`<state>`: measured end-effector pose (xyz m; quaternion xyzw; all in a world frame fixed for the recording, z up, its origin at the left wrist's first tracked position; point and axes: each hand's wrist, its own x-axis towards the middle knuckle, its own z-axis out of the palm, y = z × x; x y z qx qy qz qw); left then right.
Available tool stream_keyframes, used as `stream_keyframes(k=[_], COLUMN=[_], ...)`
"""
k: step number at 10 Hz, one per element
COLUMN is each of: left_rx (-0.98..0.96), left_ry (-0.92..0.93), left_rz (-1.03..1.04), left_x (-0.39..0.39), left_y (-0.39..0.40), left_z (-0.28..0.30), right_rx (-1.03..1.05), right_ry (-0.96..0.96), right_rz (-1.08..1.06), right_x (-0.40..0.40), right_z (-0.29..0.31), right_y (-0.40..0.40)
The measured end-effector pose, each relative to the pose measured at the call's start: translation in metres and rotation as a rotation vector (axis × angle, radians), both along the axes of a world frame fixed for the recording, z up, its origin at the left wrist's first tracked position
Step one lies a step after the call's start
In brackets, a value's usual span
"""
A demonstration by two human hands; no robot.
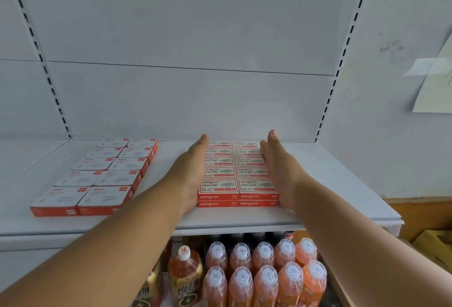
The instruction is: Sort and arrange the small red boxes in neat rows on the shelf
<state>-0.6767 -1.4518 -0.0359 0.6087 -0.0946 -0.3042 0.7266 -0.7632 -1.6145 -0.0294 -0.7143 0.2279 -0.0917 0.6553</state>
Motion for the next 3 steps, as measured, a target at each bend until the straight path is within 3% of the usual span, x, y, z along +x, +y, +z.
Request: stream_keyframes(k=[1,2,3], left_rx=[0.013,0.034,0.1], left_ry=[0.007,-0.037,-0.218], left_rz=[0.027,0.048,0.209], left_x=[-0.004,-0.005,-0.021], left_y=[0.002,0.003,0.011], left_z=[0.003,0.003,0.018], right_rx=[0.098,0.026,-0.141], right_ry=[0.099,0.027,-0.049], right_rz=[0.038,0.055,-0.049], right_x=[-0.001,-0.004,-0.015], right_z=[0.007,0.013,0.029], right_y=[0.002,-0.001,0.013])
